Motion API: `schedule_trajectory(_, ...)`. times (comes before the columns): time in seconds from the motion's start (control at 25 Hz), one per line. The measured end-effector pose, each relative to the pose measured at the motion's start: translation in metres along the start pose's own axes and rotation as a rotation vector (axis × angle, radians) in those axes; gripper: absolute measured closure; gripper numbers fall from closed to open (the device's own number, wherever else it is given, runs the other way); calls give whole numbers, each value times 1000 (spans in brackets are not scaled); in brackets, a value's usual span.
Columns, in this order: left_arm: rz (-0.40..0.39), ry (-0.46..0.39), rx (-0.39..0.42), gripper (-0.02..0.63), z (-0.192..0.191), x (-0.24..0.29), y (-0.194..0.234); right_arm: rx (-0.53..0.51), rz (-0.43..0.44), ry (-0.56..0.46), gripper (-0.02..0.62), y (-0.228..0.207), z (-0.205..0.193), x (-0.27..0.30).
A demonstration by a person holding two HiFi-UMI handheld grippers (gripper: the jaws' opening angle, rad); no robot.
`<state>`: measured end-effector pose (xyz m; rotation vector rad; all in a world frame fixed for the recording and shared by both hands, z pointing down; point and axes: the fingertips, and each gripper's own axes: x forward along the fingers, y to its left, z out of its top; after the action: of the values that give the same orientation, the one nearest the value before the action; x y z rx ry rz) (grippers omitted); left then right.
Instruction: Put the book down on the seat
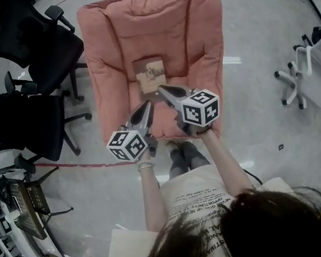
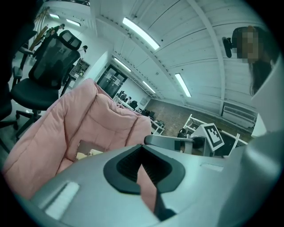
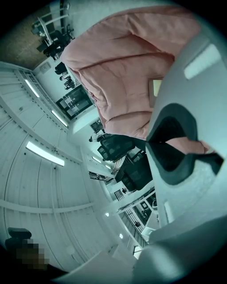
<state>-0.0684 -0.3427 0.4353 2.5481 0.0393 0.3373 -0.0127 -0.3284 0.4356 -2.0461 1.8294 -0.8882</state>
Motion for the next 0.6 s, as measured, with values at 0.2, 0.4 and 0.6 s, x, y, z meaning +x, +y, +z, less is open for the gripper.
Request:
schedule_trajectory(0.2,-7,-22,19,617,11,-8,-8,-15,7,-10,592,6,8,-6)
schedule_trajectory(0.4,-3,-38,40,617,20,-11,-11,-32,11,-31,592,7,20,-12)
schedule_trajectory(0.6,-5,-43,51,617,27,-6,-16,-49,20,-31,592,8,29,-12)
